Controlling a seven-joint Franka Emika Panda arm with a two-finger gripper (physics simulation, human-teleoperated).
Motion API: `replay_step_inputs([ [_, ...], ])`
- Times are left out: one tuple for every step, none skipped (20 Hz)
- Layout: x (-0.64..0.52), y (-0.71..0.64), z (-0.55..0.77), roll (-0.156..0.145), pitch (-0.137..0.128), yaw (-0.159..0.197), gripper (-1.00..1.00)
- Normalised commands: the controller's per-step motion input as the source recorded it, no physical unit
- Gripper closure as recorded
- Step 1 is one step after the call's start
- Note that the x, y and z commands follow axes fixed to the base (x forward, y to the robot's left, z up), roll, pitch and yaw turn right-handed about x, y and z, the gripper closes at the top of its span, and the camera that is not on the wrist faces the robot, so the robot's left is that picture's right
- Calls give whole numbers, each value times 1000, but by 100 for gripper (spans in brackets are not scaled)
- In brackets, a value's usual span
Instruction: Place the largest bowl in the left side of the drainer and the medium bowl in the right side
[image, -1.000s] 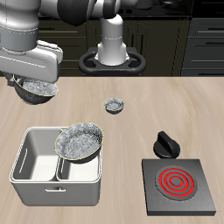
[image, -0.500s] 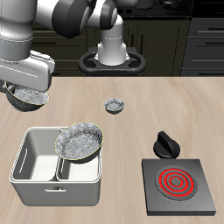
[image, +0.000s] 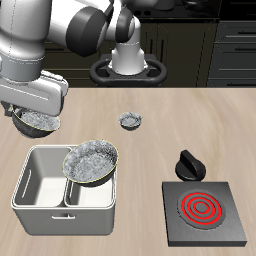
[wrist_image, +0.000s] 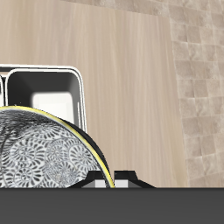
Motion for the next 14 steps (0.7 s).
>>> replay_step_inputs([
  [79, 34, -331, -88, 48, -1, 100],
  [-70, 117, -127, 55, -3, -13, 100],
  [48, 24, -240, 17, 5, 48, 100],
  [60, -136, -228, -91, 38, -9, 100],
  [45, 0, -232, 52, 29, 1, 100],
  [48, -121, -187, -1, 14, 67, 100],
  [17, -73, -165, -33, 32, -13, 100],
  [80, -136, -496, -42, 39, 75, 100],
  [-10, -26, -171, 32, 29, -6, 100],
  [3, -79, -203, -20, 7, 54, 100],
  [32, 20, -163, 19, 42, 1, 100],
  [14, -257, -154, -56, 32, 29, 100],
  [2, -101, -52, -59, -2, 19, 100],
  [-6, 150, -155, -15, 2, 42, 100],
])
